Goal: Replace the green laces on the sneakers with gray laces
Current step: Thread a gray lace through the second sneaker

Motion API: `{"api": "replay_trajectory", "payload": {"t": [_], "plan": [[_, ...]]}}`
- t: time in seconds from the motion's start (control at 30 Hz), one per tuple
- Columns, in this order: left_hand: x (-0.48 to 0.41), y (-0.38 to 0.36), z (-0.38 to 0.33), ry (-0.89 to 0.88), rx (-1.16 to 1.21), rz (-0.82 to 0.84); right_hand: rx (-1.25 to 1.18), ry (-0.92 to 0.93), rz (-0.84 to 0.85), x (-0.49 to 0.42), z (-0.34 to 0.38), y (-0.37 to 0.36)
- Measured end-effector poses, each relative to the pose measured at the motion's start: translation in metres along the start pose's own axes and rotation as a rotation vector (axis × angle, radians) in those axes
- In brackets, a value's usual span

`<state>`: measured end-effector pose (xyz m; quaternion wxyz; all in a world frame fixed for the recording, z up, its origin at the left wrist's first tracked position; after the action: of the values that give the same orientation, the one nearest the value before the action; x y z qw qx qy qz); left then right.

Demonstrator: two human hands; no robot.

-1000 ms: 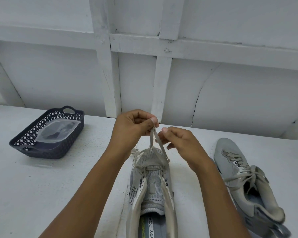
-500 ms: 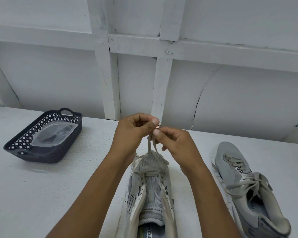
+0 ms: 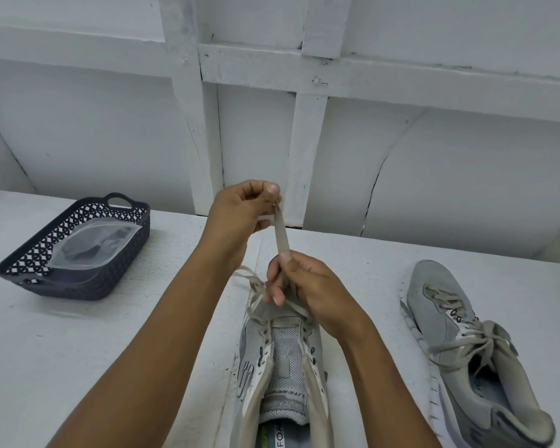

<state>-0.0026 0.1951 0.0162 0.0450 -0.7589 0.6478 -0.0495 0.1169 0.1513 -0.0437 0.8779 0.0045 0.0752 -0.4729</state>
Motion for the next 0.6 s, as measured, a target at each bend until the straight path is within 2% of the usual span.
{"api": "replay_trajectory", "payload": {"t": [0.2,0.3,0.4,0.47,0.53,0.6], "plan": [[-0.029,0.019,0.005,-0.066,-0.146,-0.211,-0.032,0.088,0.016,-0.002,0.006,-0.001],[-0.034,0.019,0.022,-0.052,-0.343,-0.197,-0.108,0.088,0.002,-0.001,0.008,0.0],[-0.029,0.012,0.036,-0.055,-0.572,-0.086,-0.145,0.052,-0.091,-0.001,0.006,0.007],[-0.019,0.006,0.03,-0.136,-0.621,0.038,-0.158,0.018,-0.148,-0.001,0.004,0.012],[-0.004,-0.004,0.022,-0.189,-0.585,0.295,-0.17,-0.013,-0.173,0.0,0.002,0.014],[0.014,-0.014,0.021,-0.132,-0.593,0.551,-0.175,-0.024,-0.173,0.001,0.002,0.014]]}}
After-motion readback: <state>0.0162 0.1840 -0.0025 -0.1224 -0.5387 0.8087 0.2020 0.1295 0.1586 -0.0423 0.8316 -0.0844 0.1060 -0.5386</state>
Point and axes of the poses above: each hand's wrist, its own x-axis away from the middle knuckle, its own y-axis out of the back of the hand, z = x × y, the point moved 8 cm from there along -x, towards the middle knuckle, and after that the axes turned 6 degrees about y, right-handed, at the moved point
